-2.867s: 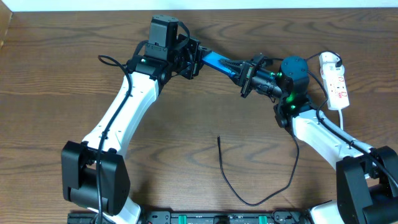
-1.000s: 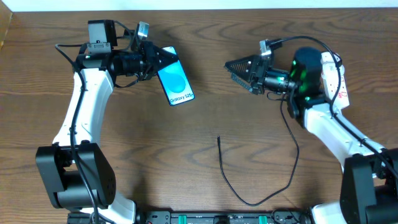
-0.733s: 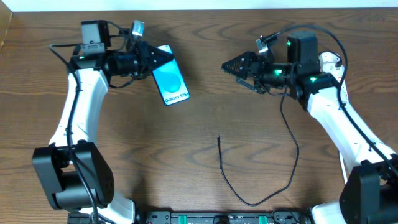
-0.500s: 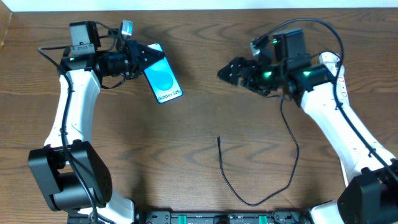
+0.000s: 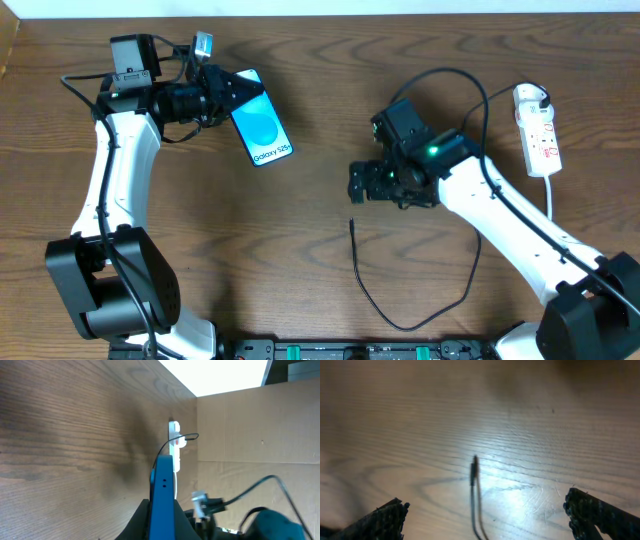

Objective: Plug charger to phone and switch on socket
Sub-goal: 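Lower the right gripper onto the black cable plug on the table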

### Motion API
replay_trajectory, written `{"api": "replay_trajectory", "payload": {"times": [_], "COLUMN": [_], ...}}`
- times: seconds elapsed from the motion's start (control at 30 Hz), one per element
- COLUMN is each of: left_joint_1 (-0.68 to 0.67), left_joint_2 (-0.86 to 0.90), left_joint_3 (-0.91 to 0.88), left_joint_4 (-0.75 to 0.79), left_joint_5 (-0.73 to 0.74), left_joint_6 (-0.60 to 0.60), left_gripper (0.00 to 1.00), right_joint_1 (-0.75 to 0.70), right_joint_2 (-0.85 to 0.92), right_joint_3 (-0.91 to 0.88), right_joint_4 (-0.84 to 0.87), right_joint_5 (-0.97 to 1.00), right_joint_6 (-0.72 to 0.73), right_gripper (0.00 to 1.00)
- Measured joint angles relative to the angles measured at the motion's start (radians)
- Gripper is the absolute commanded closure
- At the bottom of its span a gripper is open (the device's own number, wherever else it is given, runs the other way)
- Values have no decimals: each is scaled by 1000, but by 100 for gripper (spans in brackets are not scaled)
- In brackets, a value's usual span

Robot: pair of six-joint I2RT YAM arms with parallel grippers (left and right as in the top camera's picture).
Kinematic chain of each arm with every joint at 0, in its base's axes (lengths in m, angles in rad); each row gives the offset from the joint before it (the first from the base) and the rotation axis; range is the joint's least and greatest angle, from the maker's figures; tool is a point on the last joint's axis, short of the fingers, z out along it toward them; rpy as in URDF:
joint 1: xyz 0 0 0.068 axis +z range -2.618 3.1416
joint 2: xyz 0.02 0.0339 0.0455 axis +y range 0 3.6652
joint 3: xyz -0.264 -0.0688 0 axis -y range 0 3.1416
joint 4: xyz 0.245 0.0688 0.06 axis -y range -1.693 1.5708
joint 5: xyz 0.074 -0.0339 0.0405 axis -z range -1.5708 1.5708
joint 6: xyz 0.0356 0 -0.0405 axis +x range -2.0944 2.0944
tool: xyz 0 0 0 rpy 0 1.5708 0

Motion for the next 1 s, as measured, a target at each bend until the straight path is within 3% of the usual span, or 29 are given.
{"api": "replay_trajectory", "payload": {"times": [0.3, 0.67, 1.0], "left_joint_1": [0, 0, 0], "left_joint_2": [0, 0, 0], "left_joint_3": [0, 0, 0], "left_joint_4": [0, 0, 0], "left_joint_5": [0, 0, 0], "left_joint_6": [0, 0, 0], "left_gripper": [93, 93, 93], "right_joint_1": [51, 184, 194], "right_joint_2": [0, 82, 201], "right_joint_3": [-150, -158, -156], "right_joint_4": [124, 178, 206], "right_joint_5": [-5, 46, 61], "right_joint_6": [36, 113, 140], "right_gripper": [1, 1, 7]}}
